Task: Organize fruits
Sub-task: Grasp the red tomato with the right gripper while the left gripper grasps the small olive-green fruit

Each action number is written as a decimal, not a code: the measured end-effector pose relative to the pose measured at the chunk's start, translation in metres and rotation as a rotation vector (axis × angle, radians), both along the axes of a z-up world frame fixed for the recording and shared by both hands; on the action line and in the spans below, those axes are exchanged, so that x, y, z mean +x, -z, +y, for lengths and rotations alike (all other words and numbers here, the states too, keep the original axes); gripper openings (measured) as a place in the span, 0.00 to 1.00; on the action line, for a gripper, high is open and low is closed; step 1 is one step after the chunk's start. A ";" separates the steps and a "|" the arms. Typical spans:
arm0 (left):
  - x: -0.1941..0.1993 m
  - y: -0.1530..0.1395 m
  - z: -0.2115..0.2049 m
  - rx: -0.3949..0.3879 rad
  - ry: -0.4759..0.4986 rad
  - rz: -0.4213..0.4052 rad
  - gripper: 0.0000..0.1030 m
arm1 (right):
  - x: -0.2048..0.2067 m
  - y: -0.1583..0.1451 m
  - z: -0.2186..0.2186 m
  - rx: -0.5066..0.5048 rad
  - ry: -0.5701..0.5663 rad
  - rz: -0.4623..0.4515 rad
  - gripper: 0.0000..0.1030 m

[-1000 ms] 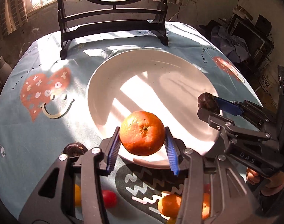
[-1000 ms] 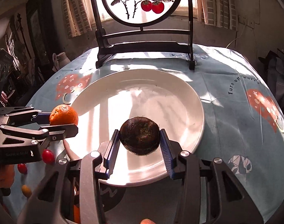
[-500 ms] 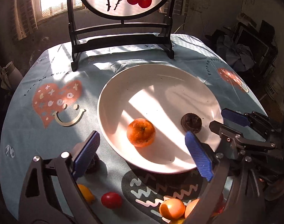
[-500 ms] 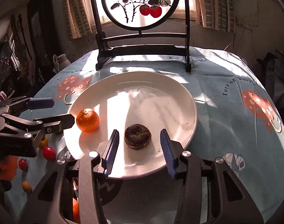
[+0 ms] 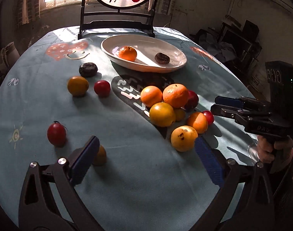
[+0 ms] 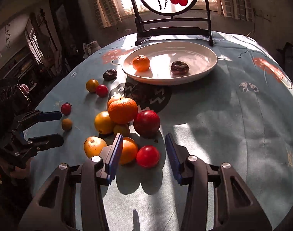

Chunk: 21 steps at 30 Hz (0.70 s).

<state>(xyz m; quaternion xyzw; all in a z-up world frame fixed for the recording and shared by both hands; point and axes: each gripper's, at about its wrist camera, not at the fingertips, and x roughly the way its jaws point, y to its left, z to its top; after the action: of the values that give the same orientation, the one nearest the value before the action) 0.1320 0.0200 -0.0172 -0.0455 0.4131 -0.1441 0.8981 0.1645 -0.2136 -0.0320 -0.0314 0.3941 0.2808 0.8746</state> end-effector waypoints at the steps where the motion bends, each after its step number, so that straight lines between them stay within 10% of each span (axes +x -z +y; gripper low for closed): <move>1: -0.003 0.003 -0.001 0.003 0.008 0.001 0.98 | -0.005 0.003 0.003 -0.038 0.013 -0.008 0.45; 21: -0.019 0.011 -0.002 -0.008 0.077 -0.045 0.98 | 0.003 0.027 0.019 -0.176 -0.024 0.055 0.31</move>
<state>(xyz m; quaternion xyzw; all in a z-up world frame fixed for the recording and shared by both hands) 0.1135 0.0180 -0.0279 -0.0298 0.3936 -0.1812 0.9007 0.1680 -0.1943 -0.0594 -0.1050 0.4408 0.2564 0.8538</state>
